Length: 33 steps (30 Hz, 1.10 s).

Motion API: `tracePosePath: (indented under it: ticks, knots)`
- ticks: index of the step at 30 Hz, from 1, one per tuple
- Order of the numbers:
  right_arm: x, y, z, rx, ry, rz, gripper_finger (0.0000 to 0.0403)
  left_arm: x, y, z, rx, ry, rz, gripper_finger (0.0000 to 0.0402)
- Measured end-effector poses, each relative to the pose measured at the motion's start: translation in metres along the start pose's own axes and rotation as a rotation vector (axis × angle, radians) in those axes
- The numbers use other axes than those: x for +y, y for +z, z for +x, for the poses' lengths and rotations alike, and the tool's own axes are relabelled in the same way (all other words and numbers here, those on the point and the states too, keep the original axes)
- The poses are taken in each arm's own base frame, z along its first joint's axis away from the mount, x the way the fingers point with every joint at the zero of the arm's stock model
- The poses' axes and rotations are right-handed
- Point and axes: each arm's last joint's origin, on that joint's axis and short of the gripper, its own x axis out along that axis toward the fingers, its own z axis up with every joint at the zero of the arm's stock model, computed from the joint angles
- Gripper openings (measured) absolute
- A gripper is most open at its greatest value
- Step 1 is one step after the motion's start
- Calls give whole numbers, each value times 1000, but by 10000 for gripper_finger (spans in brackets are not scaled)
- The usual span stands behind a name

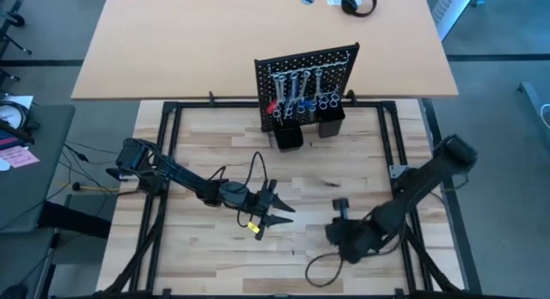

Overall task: Hang tools onto peg board
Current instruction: Put the black pen into the right black bin on the pegboard

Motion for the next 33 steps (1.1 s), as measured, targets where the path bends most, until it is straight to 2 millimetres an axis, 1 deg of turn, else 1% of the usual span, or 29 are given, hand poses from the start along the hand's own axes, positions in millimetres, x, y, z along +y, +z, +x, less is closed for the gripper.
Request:
tracePosePath:
  ticks: [3,5,7,9,12,15,19,21,23,25,26,29,31,33]
  knots:
    - [-26,5,-20,-159,-103,82,5,0,0,0,0,0,0,134]
    - [-44,11,-34,-279,-176,169,5,0,0,0,0,-1,-1,134]
    - [-62,11,-44,-313,-229,237,7,0,0,0,0,-1,-1,134]
    - [-78,13,-47,-320,-235,294,13,0,0,0,0,-1,5,134]
    - [-99,15,-39,-280,-227,350,29,0,0,0,0,-1,6,134]
    - [-114,18,-18,-196,-203,372,56,0,0,0,4,-1,6,134]
    - [-127,20,26,-59,-201,341,100,-3,7,-7,80,5,19,134]
    - [-130,19,53,-48,-209,318,122,-4,16,-15,142,11,21,134]
    - [-132,14,81,-69,-195,308,144,-7,28,-28,213,18,17,134]
    - [-137,3,104,-73,-190,315,164,-12,39,-41,258,44,2,134]
    - [-141,-5,113,-73,-195,335,173,-15,43,-48,282,68,0,134]
    - [-157,-27,128,-108,-228,411,200,-29,51,-65,311,143,28,134]
    - [-166,-42,130,-167,-236,452,216,-38,53,-72,315,190,69,134]
    - [-172,-52,127,-266,-252,480,229,-45,56,-76,299,211,109,134]
